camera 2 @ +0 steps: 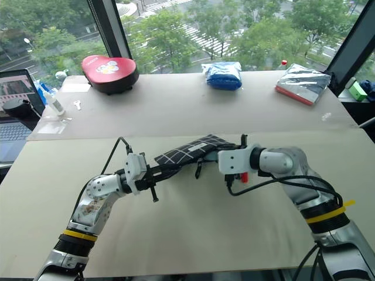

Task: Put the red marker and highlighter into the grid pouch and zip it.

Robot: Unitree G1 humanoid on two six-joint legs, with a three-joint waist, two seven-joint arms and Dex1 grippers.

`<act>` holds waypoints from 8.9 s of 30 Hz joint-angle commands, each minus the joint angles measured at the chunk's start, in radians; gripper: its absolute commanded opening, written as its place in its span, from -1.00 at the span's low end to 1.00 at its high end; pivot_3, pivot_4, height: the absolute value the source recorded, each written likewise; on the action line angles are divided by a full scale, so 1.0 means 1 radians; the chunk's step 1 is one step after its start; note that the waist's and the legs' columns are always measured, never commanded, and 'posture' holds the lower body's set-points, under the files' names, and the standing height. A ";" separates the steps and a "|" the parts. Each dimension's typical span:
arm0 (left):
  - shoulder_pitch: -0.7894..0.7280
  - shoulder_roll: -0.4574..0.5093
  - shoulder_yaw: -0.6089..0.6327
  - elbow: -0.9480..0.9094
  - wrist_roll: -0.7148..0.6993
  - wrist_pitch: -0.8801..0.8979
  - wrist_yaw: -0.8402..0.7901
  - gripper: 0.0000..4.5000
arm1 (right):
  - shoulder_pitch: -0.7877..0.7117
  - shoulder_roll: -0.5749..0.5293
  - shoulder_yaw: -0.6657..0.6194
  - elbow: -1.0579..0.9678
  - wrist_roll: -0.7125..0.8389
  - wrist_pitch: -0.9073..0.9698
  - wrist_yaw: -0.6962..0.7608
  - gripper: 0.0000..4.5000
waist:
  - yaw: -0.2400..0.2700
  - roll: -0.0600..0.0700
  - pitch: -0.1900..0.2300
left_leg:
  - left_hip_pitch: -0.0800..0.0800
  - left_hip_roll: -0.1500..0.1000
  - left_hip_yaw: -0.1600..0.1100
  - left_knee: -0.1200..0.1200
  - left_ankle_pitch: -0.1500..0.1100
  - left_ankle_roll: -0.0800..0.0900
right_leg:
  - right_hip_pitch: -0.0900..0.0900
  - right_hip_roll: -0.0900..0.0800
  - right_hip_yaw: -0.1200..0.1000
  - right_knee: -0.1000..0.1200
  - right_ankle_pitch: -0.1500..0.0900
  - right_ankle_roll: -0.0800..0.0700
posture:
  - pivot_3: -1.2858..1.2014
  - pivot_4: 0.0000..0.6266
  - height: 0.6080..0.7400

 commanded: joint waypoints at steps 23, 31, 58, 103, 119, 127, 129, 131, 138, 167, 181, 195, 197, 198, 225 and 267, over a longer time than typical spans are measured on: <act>0.006 0.002 0.005 -0.054 -0.021 0.000 -0.014 -1.00 | -0.045 0.161 -0.041 0.097 0.039 -0.155 -0.085 0.57 | -0.001 0.000 0.000 | 0.000 0.000 0.000 0.000 0.000 -0.001 | -0.001 0.001 0.000 0.001 0.000 -0.001 | 0.03 -0.52 1.00; 0.000 -0.002 0.007 -0.052 -0.022 0.014 -0.002 -1.00 | -0.029 0.051 -0.158 0.004 0.243 0.047 0.046 0.57 | 0.000 0.000 0.000 | 0.000 0.000 0.000 0.000 0.000 -0.001 | 0.000 0.001 0.000 0.000 0.000 -0.001 | 0.03 -0.52 1.00; -0.003 -0.005 0.021 -0.041 0.001 0.034 0.069 -1.00 | 0.041 0.080 -0.349 -0.203 0.683 1.339 -0.436 0.57 | 0.007 0.000 0.000 | -0.003 0.003 0.001 0.001 -0.001 0.001 | -0.002 0.000 0.000 -0.001 0.001 -0.002 | 0.03 -0.52 1.00; -0.003 -0.008 0.014 -0.066 -0.023 0.054 0.053 -1.00 | 0.149 -0.116 -0.373 -0.234 0.466 0.497 -0.121 -0.78 | -0.001 0.000 0.000 | -0.002 0.004 0.001 0.000 -0.001 -0.001 | -0.002 0.003 -0.001 0.000 0.001 -0.002 | 0.03 -0.52 1.00; -0.006 -0.015 0.015 -0.055 -0.023 0.045 0.038 -1.00 | 0.165 -0.164 -0.223 -0.198 0.223 0.154 0.011 -0.78 | 0.002 0.000 0.000 | 0.000 0.006 0.002 0.002 -0.002 -0.002 | 0.000 0.003 0.000 -0.001 0.001 -0.002 | 0.03 -0.52 1.00; -0.012 -0.015 0.017 -0.055 -0.022 0.045 0.031 -1.00 | 0.077 -0.115 -0.123 -0.099 0.105 0.014 0.016 -0.78 | 0.000 0.000 0.000 | 0.000 0.006 0.003 0.002 -0.002 -0.002 | 0.000 0.004 0.000 0.000 0.002 -0.002 | 0.03 -0.52 1.00; -0.011 -0.016 0.018 -0.055 -0.022 0.044 0.031 -1.00 | 0.056 -0.099 -0.104 -0.075 0.072 -0.020 0.009 -0.78 | 0.000 0.000 0.000 | 0.000 0.006 0.003 0.002 -0.002 -0.002 | 0.000 0.004 0.000 0.000 0.002 -0.002 | 0.03 -0.52 1.00; -0.008 -0.015 0.018 -0.059 -0.021 0.044 0.029 -1.00 | 0.033 -0.087 -0.076 -0.039 0.019 -0.078 -0.004 -0.78 | 0.000 0.000 0.000 | 0.000 0.006 0.003 0.002 -0.002 -0.002 | 0.000 0.004 0.000 0.000 0.002 -0.002 | 0.03 -0.52 1.00; -0.010 -0.013 0.020 -0.057 -0.019 0.043 0.030 -1.00 | -0.007 -0.062 -0.019 0.029 -0.059 -0.216 -0.012 -0.78 | 0.001 0.000 0.000 | 0.000 0.006 0.003 0.002 -0.002 -0.002 | 0.000 0.004 0.000 0.000 0.002 -0.003 | 0.03 -0.52 1.00; 0.005 -0.021 0.014 -0.072 -0.016 0.049 0.048 -1.00 | -0.136 0.080 -0.174 0.094 0.169 -0.003 0.031 0.35 | 0.000 0.000 0.000 | 0.001 0.010 0.003 0.001 -0.002 -0.006 | -0.001 0.009 0.001 0.000 0.003 -0.005 | 0.03 -0.52 1.00; 0.007 -0.018 0.013 -0.071 -0.019 0.050 0.048 -1.00 | 0.274 -0.129 -0.520 -0.443 1.072 1.051 0.215 0.35 | 0.010 0.000 0.000 | -0.001 0.011 0.002 0.001 -0.006 -0.002 | -0.001 0.008 0.001 -0.003 0.004 -0.006 | 0.03 -0.52 1.00; -0.013 -0.024 0.002 -0.060 -0.020 0.054 0.035 -1.00 | 0.158 0.187 -0.147 -0.358 0.737 1.074 -0.243 0.35 | 0.009 0.000 0.000 | -0.001 0.011 0.002 0.004 -0.004 -0.006 | -0.001 0.009 0.000 0.000 0.004 -0.006 | 0.03 -0.52 1.00; -0.014 -0.026 0.001 -0.058 -0.018 0.053 0.035 -1.00 | 0.124 0.224 -0.128 -0.334 0.726 1.078 -0.257 0.35 | 0.008 0.000 0.000 | -0.001 0.011 0.002 0.004 -0.004 -0.006 | -0.001 0.009 0.000 0.000 0.004 -0.006 | 0.03 -0.52 1.00; -0.015 -0.027 0.001 -0.058 -0.018 0.053 0.035 -1.00 | 0.114 0.234 -0.123 -0.327 0.722 1.078 -0.259 0.35 | 0.006 0.000 0.000 | -0.001 0.011 0.002 0.004 -0.004 -0.006 | -0.001 0.009 0.000 -0.001 0.004 -0.006 | 0.03 -0.52 1.00; -0.011 -0.030 0.006 -0.045 -0.013 0.036 0.034 -1.00 | 0.124 0.059 -0.230 -0.363 0.751 1.101 -0.119 -0.99 | 0.003 0.000 0.000 | -0.001 0.011 0.002 0.004 -0.004 -0.005 | -0.001 0.009 0.000 -0.001 0.004 -0.006 | 0.03 -0.52 1.00; -0.072 0.031 -0.090 0.194 0.088 -0.238 -0.218 -0.54 | 0.500 -0.233 -0.902 -0.185 0.896 0.982 0.180 0.28 | 0.027 0.000 0.000 | -0.001 0.012 0.004 0.004 -0.005 -0.003 | 0.001 0.008 0.001 -0.002 0.004 -0.006 | 0.03 -0.52 1.00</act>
